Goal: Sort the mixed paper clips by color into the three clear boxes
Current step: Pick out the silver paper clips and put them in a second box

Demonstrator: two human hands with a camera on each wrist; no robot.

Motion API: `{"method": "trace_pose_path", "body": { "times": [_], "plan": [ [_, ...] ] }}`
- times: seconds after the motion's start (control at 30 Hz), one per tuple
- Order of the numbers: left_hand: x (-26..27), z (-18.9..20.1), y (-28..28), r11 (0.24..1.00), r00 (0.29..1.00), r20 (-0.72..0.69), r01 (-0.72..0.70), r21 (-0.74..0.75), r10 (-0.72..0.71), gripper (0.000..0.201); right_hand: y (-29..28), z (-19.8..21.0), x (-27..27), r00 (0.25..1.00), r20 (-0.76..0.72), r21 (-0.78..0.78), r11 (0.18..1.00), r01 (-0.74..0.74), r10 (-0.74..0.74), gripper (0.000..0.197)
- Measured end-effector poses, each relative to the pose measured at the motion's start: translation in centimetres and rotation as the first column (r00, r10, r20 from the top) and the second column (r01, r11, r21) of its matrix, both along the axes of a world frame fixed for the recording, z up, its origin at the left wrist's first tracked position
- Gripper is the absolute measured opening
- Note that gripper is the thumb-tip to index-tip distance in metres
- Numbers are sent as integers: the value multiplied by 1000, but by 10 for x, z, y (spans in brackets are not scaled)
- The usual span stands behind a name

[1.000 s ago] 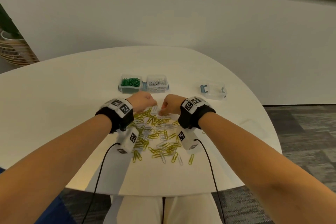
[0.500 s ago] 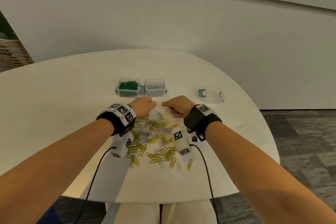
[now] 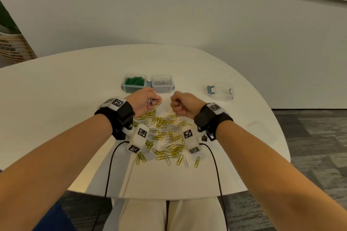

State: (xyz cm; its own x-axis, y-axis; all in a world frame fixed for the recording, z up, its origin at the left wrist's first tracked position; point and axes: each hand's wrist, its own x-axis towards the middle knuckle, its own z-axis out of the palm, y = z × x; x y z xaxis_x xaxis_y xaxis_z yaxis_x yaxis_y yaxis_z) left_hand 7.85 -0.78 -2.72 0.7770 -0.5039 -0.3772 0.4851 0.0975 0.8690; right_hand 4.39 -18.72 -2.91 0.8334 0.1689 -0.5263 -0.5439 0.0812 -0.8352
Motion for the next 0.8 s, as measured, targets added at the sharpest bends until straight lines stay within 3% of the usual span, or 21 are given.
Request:
{"method": "trace_pose_path", "body": {
  "times": [0.03, 0.07, 0.1, 0.17, 0.23, 0.27, 0.3, 0.33, 0.37, 0.4, 0.47, 0.53, 0.63, 0.73, 0.77, 0.8],
  "plan": [
    [0, 0, 1, 1000, 999, -42, -13, -28, 12, 18, -4, 0, -4, 996, -55, 246, 966, 83, -71, 19],
    [0, -1, 2, 999, 997, -82, -17, -44, 14, 19, -7, 0, -8, 990, -96, 388, 911, 136, -107, 14],
    [0, -2, 2, 999, 994, -113, -9, -51, 3, 23, -10, 0, -11, 988, -109, 460, 875, 150, -111, 11],
    [-3, -1, -2, 999, 991, -129, 47, 1, -47, 21, -10, -2, -13, 989, -91, 418, 897, 144, -116, 12],
    [-9, -3, -6, 978, 994, -65, 99, 184, -88, 13, -9, -6, -14, 995, 8, 85, 992, 95, -96, 14],
    [-10, -4, -10, 933, 990, 36, 117, 342, -137, 16, -8, -6, -13, 995, 95, -156, 987, 48, -34, 10],
    [-12, -2, -12, 835, 952, 165, 133, 534, -257, 20, -6, -3, -13, 983, 165, -378, 926, -15, 84, 4],
    [-14, -3, -14, 684, 864, 270, 111, 721, -425, 24, -4, 0, -13, 955, 200, -560, 825, -74, 221, 4],
    [-17, -3, -15, 526, 751, 311, 56, 849, -582, 27, -3, 1, -13, 917, 205, -695, 710, -110, 343, 9],
    [-20, -4, -17, 413, 663, 305, 8, 911, -684, 30, 0, 2, -12, 877, 192, -787, 602, -131, 441, 13],
    [-22, -7, -18, 329, 593, 276, -19, 944, -757, 30, 7, 3, -12, 818, 123, -895, 419, -153, 562, 19],
    [-22, -8, -16, 305, 592, 248, -3, 952, -767, 31, 9, 0, -10, 804, 63, -933, 321, -163, 592, 21],
    [-21, -4, -7, 277, 602, 207, 24, 961, -771, 33, 6, -5, -11, 797, -16, -948, 245, -205, 604, 21],
    [-19, 1, 3, 283, 615, 208, 25, 959, -761, 29, -5, -4, -11, 826, -1, -905, 352, -241, 563, 19],
    [-17, 2, 5, 326, 643, 222, 45, 944, -733, 23, -9, -3, -10, 844, 11, -878, 408, -249, 537, 21],
    [-16, 3, 6, 418, 702, 239, 92, 904, -671, 19, -12, -2, -10, 867, 25, -843, 477, -249, 498, 26]
  ]
}}
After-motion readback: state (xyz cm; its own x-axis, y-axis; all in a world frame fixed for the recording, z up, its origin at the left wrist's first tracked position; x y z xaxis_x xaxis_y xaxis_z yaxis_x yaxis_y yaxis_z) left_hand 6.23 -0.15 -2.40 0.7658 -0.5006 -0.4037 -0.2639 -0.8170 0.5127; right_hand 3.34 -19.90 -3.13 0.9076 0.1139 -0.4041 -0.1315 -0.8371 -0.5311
